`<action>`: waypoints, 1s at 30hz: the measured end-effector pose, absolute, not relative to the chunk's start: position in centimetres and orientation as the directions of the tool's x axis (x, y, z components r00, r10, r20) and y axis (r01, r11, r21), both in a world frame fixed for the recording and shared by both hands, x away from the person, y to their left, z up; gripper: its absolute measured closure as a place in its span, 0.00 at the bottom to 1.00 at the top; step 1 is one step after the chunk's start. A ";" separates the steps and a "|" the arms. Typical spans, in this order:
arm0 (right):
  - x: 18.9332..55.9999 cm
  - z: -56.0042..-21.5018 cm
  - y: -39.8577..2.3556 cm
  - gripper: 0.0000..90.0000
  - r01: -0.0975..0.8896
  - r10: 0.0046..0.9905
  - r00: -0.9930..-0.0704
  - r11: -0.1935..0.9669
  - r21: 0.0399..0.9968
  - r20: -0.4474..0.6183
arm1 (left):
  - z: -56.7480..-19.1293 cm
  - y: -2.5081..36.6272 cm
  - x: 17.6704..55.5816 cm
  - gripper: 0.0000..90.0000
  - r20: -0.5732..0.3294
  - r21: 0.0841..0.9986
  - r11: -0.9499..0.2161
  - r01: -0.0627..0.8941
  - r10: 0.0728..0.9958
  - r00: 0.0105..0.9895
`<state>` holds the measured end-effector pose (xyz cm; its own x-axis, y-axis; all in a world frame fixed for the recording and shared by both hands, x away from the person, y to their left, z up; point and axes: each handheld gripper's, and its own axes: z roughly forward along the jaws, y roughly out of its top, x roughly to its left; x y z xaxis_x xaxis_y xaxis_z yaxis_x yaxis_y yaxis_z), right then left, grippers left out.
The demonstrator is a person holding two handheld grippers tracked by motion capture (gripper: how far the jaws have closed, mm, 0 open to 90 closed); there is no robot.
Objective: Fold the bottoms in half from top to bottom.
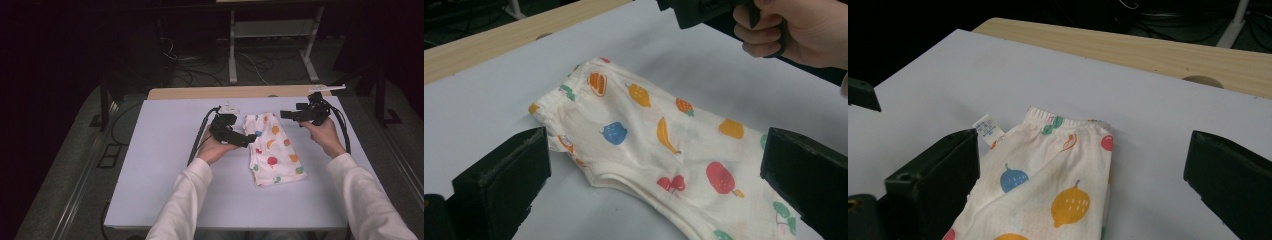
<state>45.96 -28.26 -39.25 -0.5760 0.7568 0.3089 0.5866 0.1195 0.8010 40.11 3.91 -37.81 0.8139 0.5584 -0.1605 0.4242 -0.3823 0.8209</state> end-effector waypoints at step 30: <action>47.1 -41.1 -29.4 0.00 0.643 0.790 -0.518 0.107 0.758 0.327 | -40.8 5.1 44.8 0.00 -0.231 0.798 -0.317 0.512 0.624 0.746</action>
